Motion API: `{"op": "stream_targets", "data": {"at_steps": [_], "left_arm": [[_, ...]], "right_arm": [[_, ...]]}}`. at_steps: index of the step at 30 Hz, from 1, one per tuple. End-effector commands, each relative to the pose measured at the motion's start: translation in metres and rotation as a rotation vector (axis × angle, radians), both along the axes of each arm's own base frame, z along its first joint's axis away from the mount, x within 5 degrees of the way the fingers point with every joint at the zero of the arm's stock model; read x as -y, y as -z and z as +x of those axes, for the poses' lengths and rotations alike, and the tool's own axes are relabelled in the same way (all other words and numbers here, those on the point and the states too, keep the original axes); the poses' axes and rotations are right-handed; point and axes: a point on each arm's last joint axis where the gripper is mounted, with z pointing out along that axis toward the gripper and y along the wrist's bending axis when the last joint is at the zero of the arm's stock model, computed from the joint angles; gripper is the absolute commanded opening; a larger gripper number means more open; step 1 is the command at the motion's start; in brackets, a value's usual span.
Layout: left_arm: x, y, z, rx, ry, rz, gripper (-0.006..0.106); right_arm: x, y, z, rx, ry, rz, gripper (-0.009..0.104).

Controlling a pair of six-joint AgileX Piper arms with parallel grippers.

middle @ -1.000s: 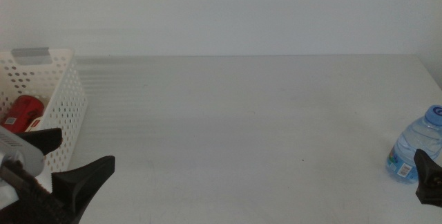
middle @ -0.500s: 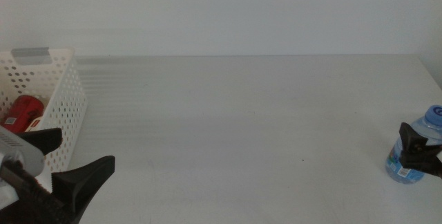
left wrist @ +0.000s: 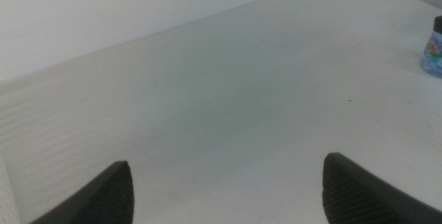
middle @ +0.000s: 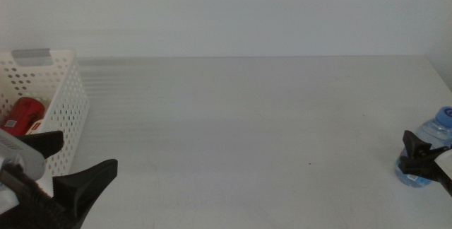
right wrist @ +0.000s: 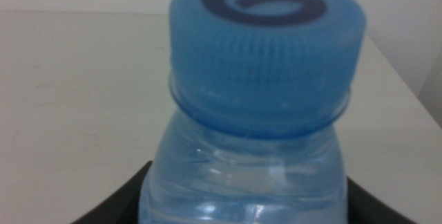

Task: Use arms to grab the bottles and put them into the dustbin to the left of the table.

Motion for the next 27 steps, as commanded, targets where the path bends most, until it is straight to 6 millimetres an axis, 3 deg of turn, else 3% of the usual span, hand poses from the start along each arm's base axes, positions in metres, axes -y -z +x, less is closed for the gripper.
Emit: {"op": "stream_targets", "data": {"at_steps": [1,6,10,19,27], "left_arm": [[0.001,-0.016,0.002,0.079,-0.006,-0.066,0.09],[0.001,-0.016,0.002,0.079,-0.006,-0.066,0.09],[0.001,-0.016,0.002,0.079,-0.006,-0.066,0.09],[0.001,-0.016,0.002,0.079,-0.006,-0.066,0.09],[0.001,-0.016,0.002,0.079,-0.006,-0.066,0.09]], "right_arm": [[-0.004,-0.017,0.008,0.127,-0.049,0.014,0.001],[-0.027,-0.028,0.021,0.174,-0.223,0.056,0.0],[-0.058,-0.04,0.042,0.162,-0.349,0.109,0.0],[-0.168,-0.088,0.094,0.159,-0.618,0.087,0.0],[-0.257,-0.095,0.132,0.181,-0.77,0.057,0.0]]}}
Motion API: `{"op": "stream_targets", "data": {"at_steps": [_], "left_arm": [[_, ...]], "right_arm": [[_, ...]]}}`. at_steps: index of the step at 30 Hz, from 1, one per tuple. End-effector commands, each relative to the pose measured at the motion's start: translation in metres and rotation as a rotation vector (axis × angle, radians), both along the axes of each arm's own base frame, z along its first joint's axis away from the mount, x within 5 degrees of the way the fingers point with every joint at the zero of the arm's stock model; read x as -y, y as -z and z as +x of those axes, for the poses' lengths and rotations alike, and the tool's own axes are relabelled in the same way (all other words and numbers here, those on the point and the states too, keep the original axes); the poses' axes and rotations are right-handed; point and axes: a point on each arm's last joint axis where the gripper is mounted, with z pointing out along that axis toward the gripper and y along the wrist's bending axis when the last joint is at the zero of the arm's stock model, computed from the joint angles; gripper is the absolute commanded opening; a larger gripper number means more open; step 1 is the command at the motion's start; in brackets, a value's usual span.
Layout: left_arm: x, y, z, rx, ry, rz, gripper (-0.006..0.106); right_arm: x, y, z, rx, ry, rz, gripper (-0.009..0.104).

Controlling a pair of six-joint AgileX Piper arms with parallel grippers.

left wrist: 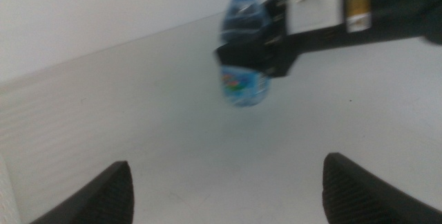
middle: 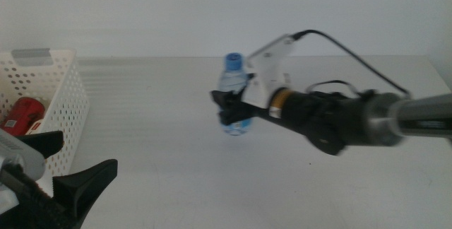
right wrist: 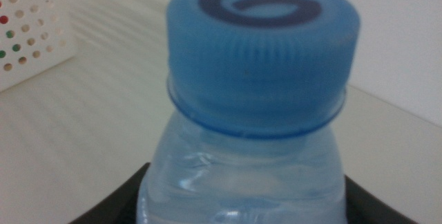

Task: Use arms to grab the bottles and put them into the dustbin to the left of the table.

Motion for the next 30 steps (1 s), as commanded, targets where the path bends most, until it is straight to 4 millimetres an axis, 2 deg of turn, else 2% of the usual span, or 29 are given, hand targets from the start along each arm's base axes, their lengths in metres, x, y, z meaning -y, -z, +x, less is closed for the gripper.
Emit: {"op": "stream_targets", "data": {"at_steps": [1,3,8,15,18,22,27,30], "left_arm": [[0.001,-0.016,0.002,0.079,-0.006,-0.066,0.09],[0.001,-0.016,0.002,0.079,-0.006,-0.066,0.09],[0.001,-0.016,0.002,0.079,-0.006,-0.066,0.09],[0.001,-0.016,0.002,0.079,-0.006,-0.066,0.09],[0.001,-0.016,0.002,0.079,-0.006,-0.066,0.09],[0.001,-0.016,0.002,0.079,-0.006,-0.066,0.09],[0.001,-0.016,0.002,0.079,-0.006,-0.066,0.09],[0.001,-0.016,0.002,0.079,-0.006,-0.066,0.09]], "right_arm": [[-0.02,-0.043,0.011,0.145,-0.034,0.133,0.0],[-0.031,-0.037,0.022,0.123,-0.035,0.152,0.0],[-0.043,-0.023,0.036,0.098,-0.046,0.169,0.0],[-0.048,-0.018,0.034,0.121,-0.096,0.126,0.001],[-0.048,-0.018,0.034,0.122,-0.099,0.124,0.007],[-0.048,-0.015,0.033,0.065,-0.091,0.126,0.031],[-0.046,-0.017,0.03,0.033,-0.102,0.073,0.076],[-0.044,-0.026,0.026,0.036,-0.114,0.04,0.092]]}}
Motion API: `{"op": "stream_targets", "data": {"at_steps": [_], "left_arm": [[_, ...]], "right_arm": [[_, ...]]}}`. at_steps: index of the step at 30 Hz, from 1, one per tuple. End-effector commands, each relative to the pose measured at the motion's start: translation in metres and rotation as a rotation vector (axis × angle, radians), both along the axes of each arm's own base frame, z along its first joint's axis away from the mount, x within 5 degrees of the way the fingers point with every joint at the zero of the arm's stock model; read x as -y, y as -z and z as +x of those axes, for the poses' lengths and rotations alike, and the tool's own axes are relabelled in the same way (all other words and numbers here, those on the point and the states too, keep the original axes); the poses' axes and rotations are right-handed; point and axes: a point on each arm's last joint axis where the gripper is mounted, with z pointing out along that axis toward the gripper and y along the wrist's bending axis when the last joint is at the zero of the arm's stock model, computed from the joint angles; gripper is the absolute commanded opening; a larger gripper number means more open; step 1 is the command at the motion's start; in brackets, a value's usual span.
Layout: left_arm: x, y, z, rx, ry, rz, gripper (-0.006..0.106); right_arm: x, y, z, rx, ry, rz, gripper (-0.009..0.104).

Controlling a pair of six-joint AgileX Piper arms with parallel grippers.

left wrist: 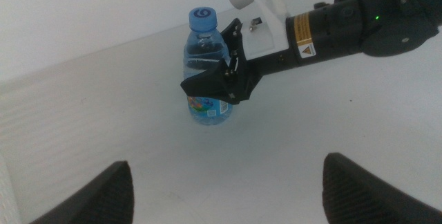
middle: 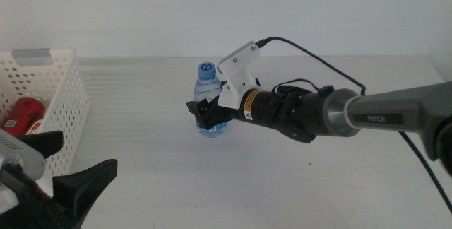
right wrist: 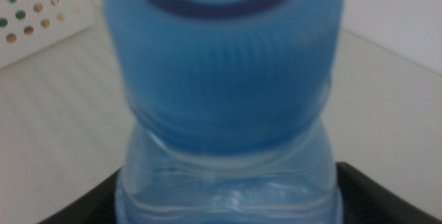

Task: Use arms to grab the bottles and put them into the dustbin to the left of the table.

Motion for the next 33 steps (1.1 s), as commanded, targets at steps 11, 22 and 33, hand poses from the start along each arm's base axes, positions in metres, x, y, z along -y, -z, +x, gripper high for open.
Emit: {"op": "stream_targets", "data": {"at_steps": [11,22,33], "left_arm": [[0.001,-0.016,0.002,0.078,-0.006,-0.066,0.09],[0.001,-0.016,0.002,0.078,-0.006,-0.066,0.09],[0.001,-0.016,0.002,0.078,-0.006,-0.066,0.09]], "right_arm": [[0.044,-0.105,-0.06,0.064,-0.02,0.074,0.09],[0.104,-0.171,-0.139,0.189,0.049,0.047,0.081],[0.168,-0.174,-0.213,0.161,0.21,0.024,0.081]]}}
